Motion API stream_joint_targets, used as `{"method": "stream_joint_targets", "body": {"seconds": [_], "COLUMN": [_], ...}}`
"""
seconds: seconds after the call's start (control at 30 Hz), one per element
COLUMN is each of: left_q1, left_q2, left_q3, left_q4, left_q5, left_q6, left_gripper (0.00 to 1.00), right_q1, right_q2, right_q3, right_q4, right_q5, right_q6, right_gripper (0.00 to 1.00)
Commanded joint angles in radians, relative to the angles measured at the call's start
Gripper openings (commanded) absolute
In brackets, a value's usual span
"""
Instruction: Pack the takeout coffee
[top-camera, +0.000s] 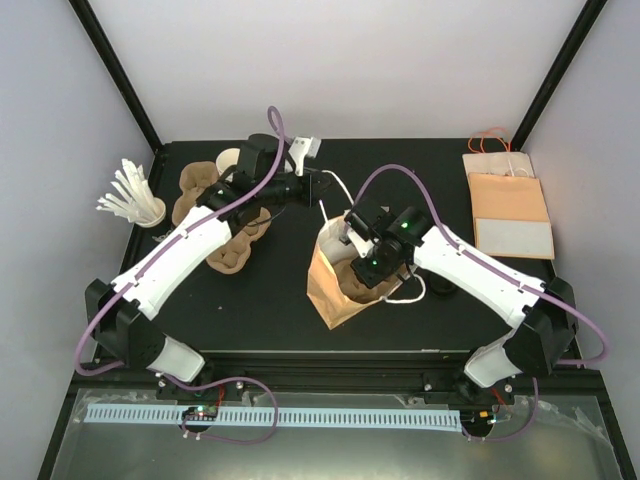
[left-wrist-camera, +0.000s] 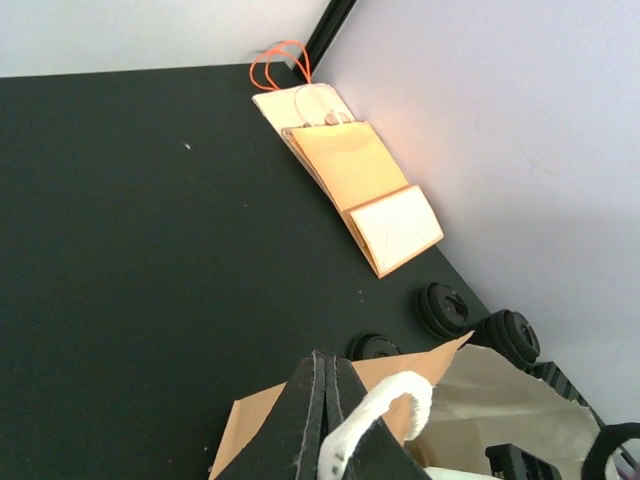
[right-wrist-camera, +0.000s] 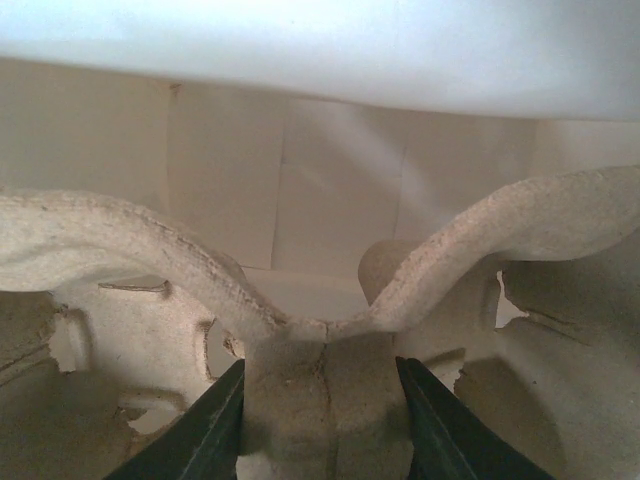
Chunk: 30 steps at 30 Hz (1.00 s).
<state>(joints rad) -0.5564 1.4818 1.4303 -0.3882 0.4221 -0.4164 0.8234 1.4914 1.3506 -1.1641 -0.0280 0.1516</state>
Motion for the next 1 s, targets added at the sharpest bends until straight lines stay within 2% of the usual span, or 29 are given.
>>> {"method": "stream_joint_targets", "body": {"seconds": [0.0,0.3,0.63,0.97], "left_q1": [0.011,-0.021,-0.020,-0.020], "left_q2": [-0.041,-0.032,-0.061,-0.057], "left_q3": [0.013,-0.021,0.009,0.064], "left_q4": [0.078,0.087,0.086,0.058], "left_q5": [-0.017,0.056,-0.013,-0.018], "left_q6": [-0.015,-0.030,-0.002,0.004], "left_gripper": [0.02,0.02,0.02,0.02], "right_q1": [0.010,0.011,0.011,0.015], "right_q2": [0.005,0.097,0.134,0.159], "right_q3": [-0.017,0.063,0.017,-0.054], "right_q4": [-0.019,-0.033,-0.004,0.058], "right_q5": [-0.002,0.007,0.001,-0.018], "right_q6": [0.003,-0.005,0.003,-0.001], "right_gripper": [0.34,0.34,0.34,0.34]}}
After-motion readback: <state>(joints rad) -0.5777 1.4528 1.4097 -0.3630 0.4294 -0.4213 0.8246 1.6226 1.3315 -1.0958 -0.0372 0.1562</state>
